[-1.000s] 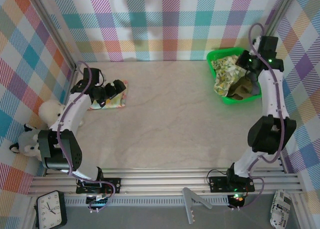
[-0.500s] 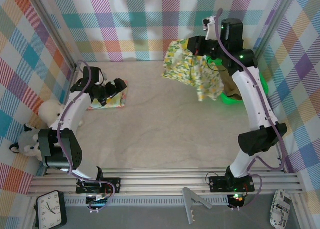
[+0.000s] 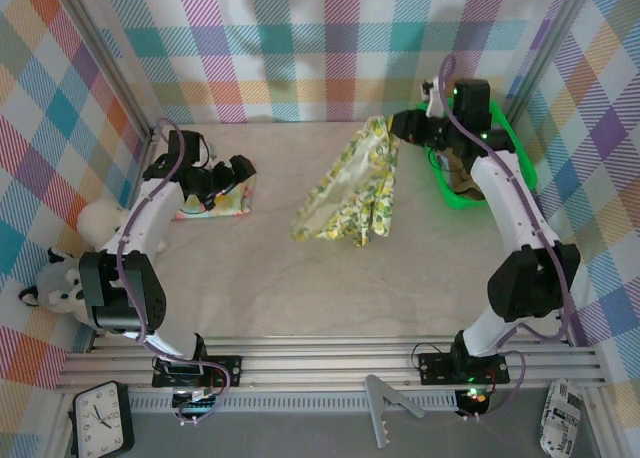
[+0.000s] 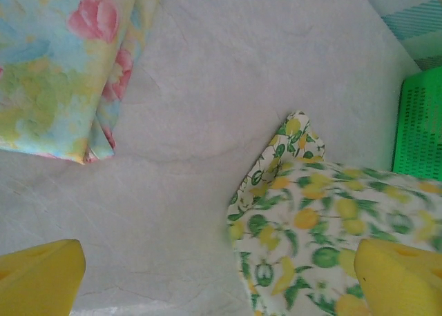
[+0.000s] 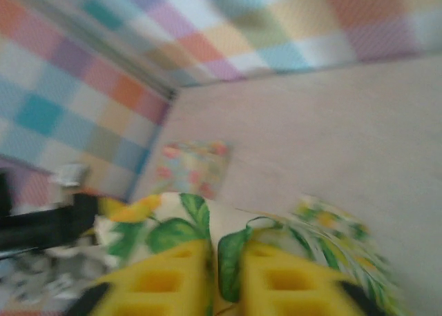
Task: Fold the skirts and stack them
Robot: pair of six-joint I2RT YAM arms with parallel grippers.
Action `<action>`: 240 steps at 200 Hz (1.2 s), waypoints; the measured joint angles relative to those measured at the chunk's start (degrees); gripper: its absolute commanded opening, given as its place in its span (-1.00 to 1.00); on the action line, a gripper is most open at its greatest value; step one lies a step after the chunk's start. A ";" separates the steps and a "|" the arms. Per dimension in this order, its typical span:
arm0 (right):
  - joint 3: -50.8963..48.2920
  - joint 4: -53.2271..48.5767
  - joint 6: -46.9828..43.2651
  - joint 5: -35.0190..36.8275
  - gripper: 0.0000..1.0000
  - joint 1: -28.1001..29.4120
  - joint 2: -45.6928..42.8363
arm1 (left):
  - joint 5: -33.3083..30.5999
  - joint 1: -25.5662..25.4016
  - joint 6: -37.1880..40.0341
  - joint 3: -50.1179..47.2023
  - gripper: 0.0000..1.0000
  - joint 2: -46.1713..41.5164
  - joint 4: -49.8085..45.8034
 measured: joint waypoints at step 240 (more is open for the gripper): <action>-53.48 17.77 19.63 17.57 0.58 19.56 -15.82 | -9.40 -28.26 -11.45 -2.67 0.76 15.15 6.86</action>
